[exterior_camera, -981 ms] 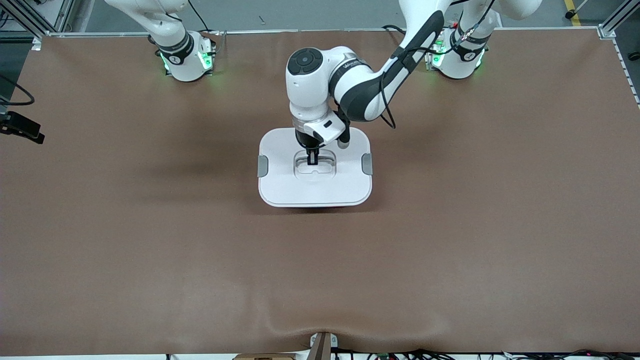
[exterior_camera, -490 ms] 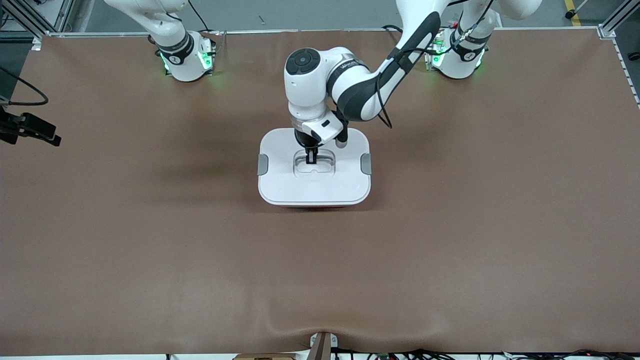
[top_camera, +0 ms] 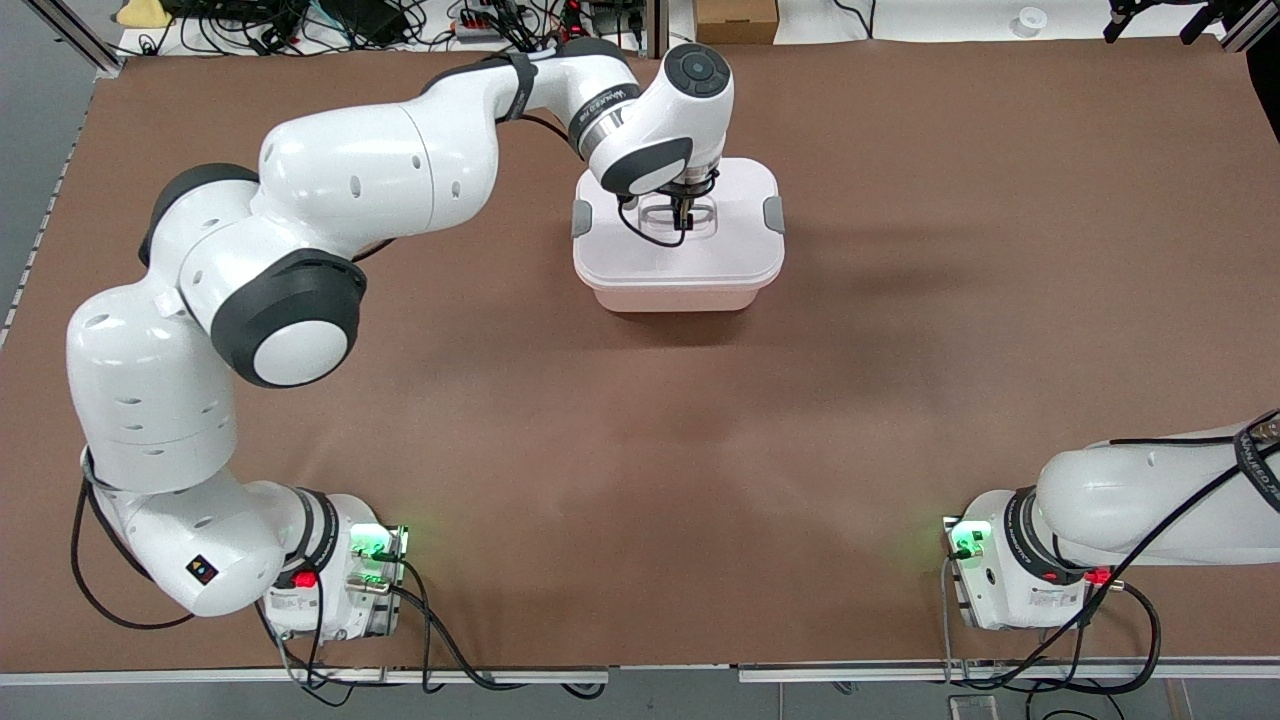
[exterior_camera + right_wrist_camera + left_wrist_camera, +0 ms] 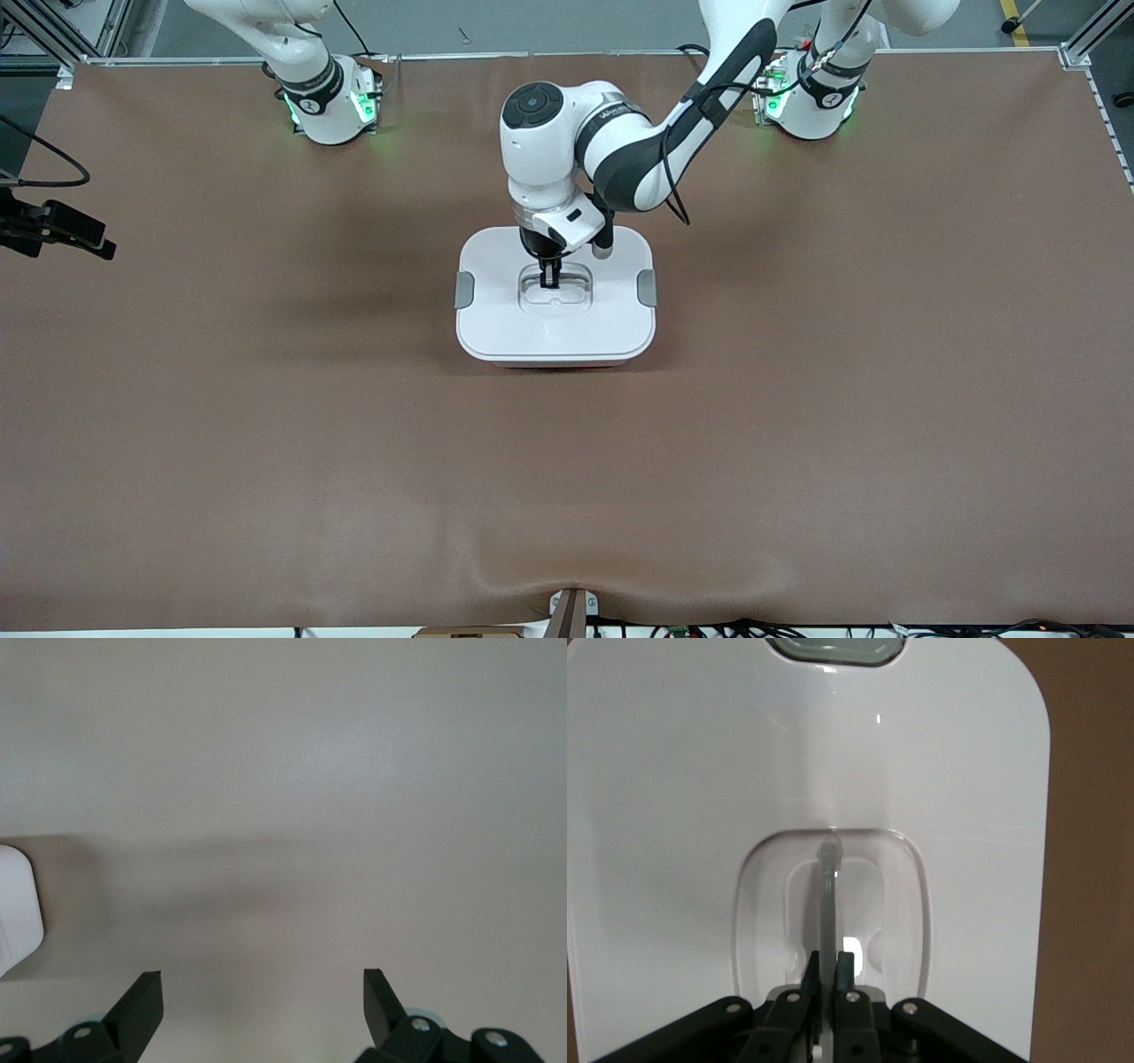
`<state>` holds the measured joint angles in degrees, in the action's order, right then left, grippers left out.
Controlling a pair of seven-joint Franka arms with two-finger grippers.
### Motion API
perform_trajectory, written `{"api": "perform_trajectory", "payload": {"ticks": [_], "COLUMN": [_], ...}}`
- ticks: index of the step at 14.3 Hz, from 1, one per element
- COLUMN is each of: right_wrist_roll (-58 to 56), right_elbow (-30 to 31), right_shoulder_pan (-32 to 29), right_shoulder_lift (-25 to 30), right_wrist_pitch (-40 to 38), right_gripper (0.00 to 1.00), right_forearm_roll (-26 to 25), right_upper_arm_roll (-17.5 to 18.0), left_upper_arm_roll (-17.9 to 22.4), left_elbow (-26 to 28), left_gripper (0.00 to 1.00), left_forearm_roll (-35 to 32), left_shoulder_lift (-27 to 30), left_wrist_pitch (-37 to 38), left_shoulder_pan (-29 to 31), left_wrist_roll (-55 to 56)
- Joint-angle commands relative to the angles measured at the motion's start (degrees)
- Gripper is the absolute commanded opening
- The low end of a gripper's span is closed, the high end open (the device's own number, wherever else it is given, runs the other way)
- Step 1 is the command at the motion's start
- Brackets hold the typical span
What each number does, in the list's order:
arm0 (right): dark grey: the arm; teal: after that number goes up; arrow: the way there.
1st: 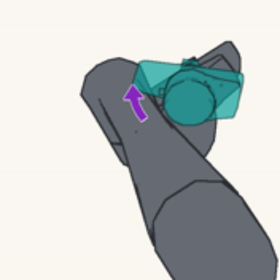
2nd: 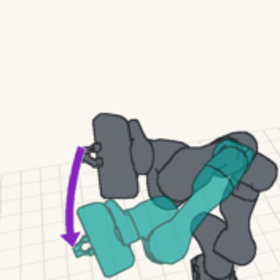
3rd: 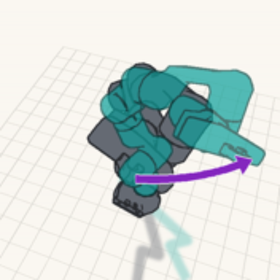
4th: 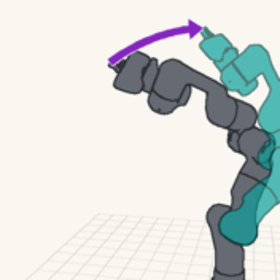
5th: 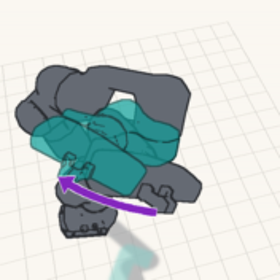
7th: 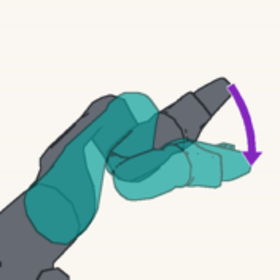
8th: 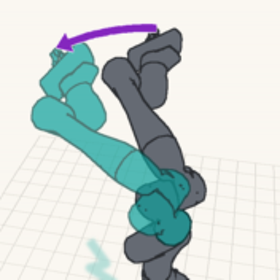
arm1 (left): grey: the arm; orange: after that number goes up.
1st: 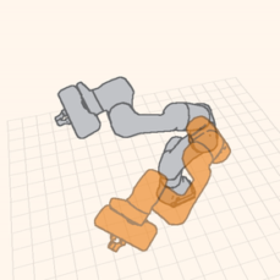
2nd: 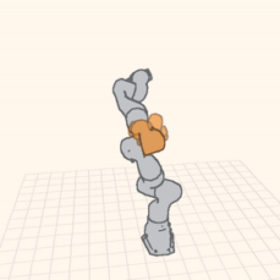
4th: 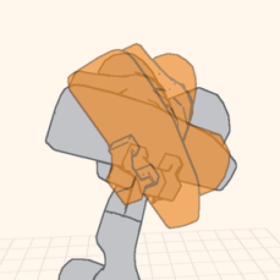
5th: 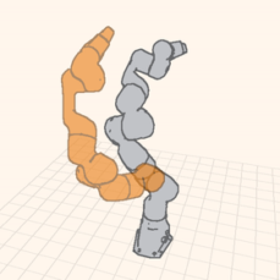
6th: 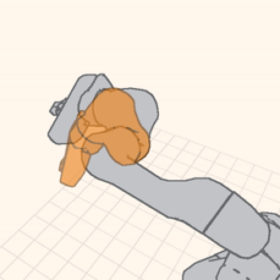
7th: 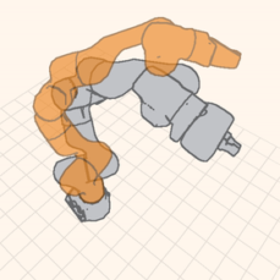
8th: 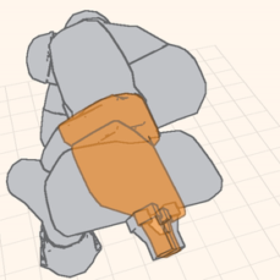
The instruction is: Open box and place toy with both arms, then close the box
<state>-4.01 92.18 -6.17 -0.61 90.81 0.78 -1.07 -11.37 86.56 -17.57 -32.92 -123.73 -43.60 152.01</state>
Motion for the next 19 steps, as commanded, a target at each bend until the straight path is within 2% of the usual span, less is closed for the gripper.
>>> {"api": "perform_trajectory", "payload": {"ticks": [1,7,8,9,10,14,16,19], "right_wrist_roll": [0.6,0.4,0.3,0.2,0.1,0.7,0.7,0.2], "right_elbow": [0.4,0.4,0.4,0.2,-0.2,-0.7,-1.4,-1.7], "right_shoulder_pan": [0.0,1.1,1.3,1.3,1.2,1.3,1.3,1.3], "right_shoulder_lift": [0.5,0.3,0.3,0.3,0.3,0.5,0.5,0.5], "right_wrist_pitch": [0.2,1.4,2.2,2.3,2.0,1.4,-1.8,-1.8], "right_gripper": [1.00,1.00,1.00,1.00,1.00,1.00,1.00,1.00], "right_forearm_roll": [0.6,0.6,0.6,0.4,0.5,0.5,0.6,0.6], "right_upper_arm_roll": [0.0,0.2,0.2,0.1,0.1,0.2,0.3,0.1], "left_upper_arm_roll": [0.3,0.3,0.3,0.3,0.3,0.2,0.3,0.2], "left_elbow": [0.2,-0.2,-0.2,-0.2,-0.3,-0.9,-0.9,-1.0], "left_gripper": [0.00,0.00,0.08,0.58,1.00,1.00,1.00,1.00], "left_forearm_roll": [-1.3,-1.3,-1.3,-1.4,-1.5,-0.8,0.3,3.7], "left_shoulder_lift": [-0.4,-0.9,-0.9,-0.7,-0.4,3.5,6.1,11.0], "left_wrist_pitch": [-0.8,-0.9,-0.8,-0.6,-0.5,3.2,6.3,10.9], "left_shoulder_pan": [-0.5,-0.3,-0.3,-0.1,-0.1,0.4,0.8,5.3], "left_wrist_roll": [1.4,1.4,0.7,-0.1,-3.1,-6.8,-12.3,-25.7]}}
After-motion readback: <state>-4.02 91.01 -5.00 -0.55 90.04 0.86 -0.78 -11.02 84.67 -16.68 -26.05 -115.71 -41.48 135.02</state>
